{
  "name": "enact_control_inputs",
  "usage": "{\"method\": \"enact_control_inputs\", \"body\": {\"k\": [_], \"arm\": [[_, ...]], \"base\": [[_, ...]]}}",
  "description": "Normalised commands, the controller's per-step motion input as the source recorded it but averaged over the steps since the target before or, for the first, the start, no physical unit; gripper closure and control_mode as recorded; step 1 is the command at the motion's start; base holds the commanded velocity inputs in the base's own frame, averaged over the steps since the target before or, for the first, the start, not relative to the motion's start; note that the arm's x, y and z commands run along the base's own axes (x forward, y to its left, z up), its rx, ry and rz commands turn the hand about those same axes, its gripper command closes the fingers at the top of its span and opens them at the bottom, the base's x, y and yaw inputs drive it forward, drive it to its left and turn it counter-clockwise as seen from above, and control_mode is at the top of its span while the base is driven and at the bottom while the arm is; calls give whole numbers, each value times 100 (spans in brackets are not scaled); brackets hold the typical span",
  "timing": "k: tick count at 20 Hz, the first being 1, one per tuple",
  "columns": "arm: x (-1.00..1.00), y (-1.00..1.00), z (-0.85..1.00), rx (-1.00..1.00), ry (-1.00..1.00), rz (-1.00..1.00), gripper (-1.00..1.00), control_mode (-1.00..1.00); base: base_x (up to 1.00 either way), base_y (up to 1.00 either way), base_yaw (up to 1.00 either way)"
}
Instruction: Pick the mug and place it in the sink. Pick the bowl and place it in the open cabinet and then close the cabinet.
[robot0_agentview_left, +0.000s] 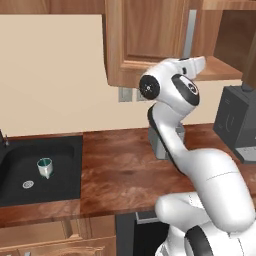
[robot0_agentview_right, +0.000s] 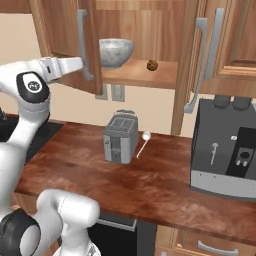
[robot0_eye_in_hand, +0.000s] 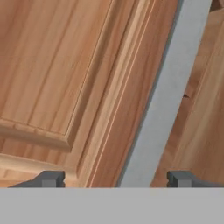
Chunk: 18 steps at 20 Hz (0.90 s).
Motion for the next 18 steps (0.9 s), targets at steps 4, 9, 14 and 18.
{"method": "enact_control_inputs", "body": {"k": [4,9,14,18], "arm": [[89,-74,0,0,12,20,-100,-100],[78,-52,0,3,4,21,-100,-100],[39,-27,0,6,0,23,-100,-100],[6,-3,0,1,1,15,-100,-100]], "base": [[0,0,0],[0,0,0],[0,0,0],[0,0,0]]}}
